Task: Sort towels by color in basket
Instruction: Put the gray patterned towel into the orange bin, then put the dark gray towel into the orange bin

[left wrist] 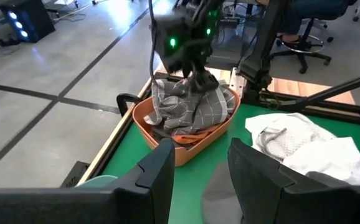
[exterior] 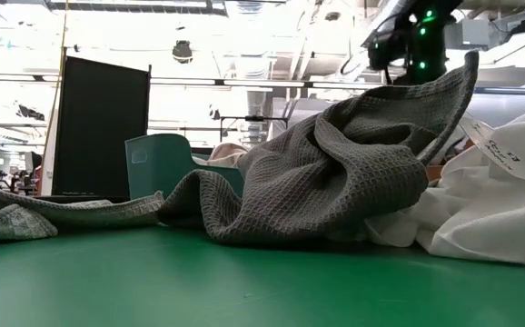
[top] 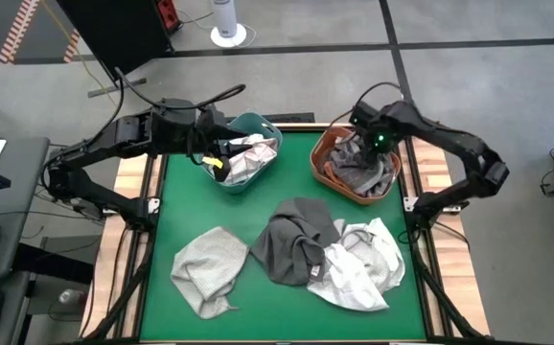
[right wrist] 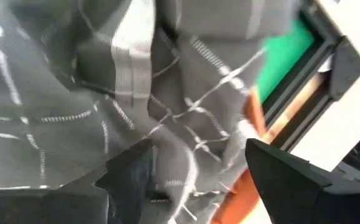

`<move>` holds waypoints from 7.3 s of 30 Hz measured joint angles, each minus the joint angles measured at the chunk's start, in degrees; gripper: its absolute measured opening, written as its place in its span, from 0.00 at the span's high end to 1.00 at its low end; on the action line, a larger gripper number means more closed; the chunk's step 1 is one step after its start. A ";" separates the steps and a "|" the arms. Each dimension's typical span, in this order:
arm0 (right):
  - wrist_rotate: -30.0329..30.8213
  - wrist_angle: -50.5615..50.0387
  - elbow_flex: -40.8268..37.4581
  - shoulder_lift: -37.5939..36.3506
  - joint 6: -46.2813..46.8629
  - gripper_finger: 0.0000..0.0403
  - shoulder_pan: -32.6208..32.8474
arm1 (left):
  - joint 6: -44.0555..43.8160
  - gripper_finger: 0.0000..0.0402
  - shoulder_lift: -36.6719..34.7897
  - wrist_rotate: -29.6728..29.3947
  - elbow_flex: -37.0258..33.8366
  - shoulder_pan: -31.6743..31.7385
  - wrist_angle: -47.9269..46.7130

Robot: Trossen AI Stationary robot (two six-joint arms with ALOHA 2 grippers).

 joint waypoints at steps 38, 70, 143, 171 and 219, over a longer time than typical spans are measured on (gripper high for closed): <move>-0.75 36.86 -6.60 -3.79 -7.49 0.27 3.43 | -1.68 0.65 0.00 0.04 0.00 -0.15 -0.06; -7.58 48.47 -9.52 16.25 -3.05 0.27 8.49 | -8.15 0.65 4.61 -5.81 -0.07 -0.92 -14.49; -6.57 23.76 9.25 -13.97 1.88 0.27 15.02 | -11.24 0.65 23.75 9.29 0.02 -10.26 -1.27; 14.58 19.51 -4.37 -28.75 26.79 0.27 43.40 | -3.17 0.97 44.04 15.53 -0.02 -9.51 6.39; -2.31 72.38 -4.37 -7.54 -4.06 0.39 40.72 | -6.22 1.00 21.91 12.20 -0.04 0.59 50.86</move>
